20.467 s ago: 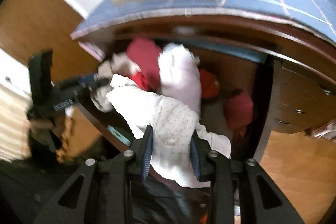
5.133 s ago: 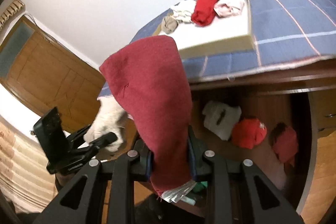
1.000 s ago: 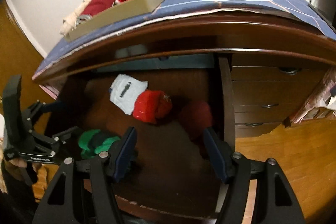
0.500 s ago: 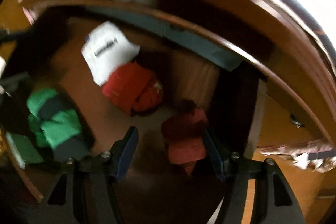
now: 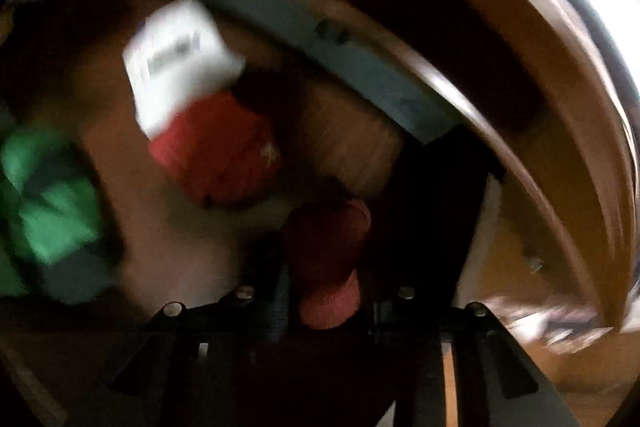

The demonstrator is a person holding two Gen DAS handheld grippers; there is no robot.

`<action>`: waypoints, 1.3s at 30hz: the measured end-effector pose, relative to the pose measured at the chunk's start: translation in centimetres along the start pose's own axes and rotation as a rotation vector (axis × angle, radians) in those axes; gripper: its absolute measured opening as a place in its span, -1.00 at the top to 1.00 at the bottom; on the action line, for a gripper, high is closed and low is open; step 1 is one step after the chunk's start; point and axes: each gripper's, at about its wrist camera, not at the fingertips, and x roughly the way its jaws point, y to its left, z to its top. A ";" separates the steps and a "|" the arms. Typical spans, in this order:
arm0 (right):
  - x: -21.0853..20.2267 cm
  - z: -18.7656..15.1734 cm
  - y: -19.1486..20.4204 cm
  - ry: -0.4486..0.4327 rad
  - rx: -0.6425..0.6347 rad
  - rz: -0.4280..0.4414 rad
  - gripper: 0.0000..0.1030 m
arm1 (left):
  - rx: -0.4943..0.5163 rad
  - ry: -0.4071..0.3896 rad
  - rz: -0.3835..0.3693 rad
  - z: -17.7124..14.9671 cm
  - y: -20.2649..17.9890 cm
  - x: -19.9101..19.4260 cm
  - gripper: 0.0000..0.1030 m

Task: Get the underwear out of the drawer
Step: 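Move both open tools back down into the drawer, then grasp maroon sock with right tool while left tool grasps red patterned sock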

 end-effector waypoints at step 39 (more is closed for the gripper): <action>-10.9 -5.5 -5.9 -0.349 0.424 0.245 0.35 | 0.354 0.104 -0.171 6.0 -10.9 10.8 0.21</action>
